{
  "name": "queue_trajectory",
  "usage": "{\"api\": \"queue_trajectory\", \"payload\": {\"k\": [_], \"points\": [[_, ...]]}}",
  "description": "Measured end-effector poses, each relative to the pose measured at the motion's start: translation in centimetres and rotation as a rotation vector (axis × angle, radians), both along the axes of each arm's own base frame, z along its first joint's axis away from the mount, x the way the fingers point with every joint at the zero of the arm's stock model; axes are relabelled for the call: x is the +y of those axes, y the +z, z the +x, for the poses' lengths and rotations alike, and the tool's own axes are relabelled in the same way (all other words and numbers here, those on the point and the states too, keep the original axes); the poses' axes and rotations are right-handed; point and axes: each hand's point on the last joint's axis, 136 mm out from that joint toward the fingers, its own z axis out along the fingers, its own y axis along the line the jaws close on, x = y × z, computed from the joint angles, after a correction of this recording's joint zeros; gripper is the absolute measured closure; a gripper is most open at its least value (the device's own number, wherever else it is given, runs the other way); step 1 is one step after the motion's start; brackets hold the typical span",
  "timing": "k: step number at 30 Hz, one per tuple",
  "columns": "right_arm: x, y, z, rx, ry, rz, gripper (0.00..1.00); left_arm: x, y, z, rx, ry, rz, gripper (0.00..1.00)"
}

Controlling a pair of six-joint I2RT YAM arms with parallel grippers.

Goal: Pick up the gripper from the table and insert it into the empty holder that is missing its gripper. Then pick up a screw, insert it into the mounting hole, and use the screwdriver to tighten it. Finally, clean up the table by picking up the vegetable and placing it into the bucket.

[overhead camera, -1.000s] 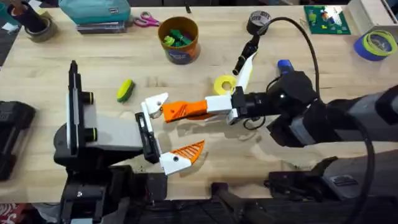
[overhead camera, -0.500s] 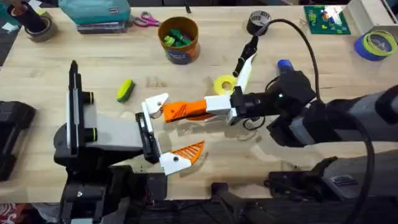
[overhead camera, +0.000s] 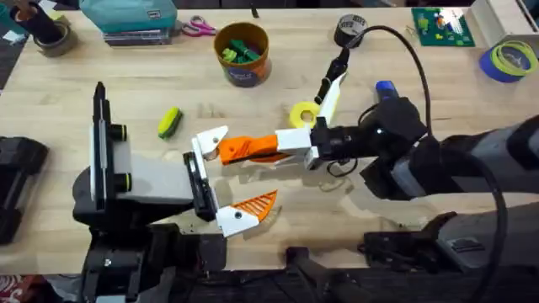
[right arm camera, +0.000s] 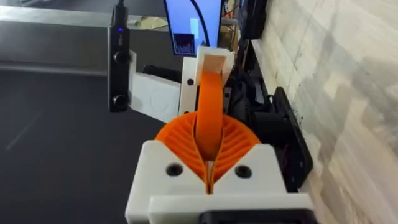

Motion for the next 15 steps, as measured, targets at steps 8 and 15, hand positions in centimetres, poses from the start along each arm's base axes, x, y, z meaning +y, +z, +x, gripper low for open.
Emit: {"api": "queue_trajectory", "payload": {"k": [8,15], "points": [[0.5,-0.2,0.1,0.008,-0.022,-0.001,0.992,0.0,0.0,0.0,0.001,0.000,0.000,0.015],[1.1,-0.3,0.5,0.010,-0.030,0.002,0.992,0.0,0.0,0.0,0.000,0.000,0.000,0.015]]}}
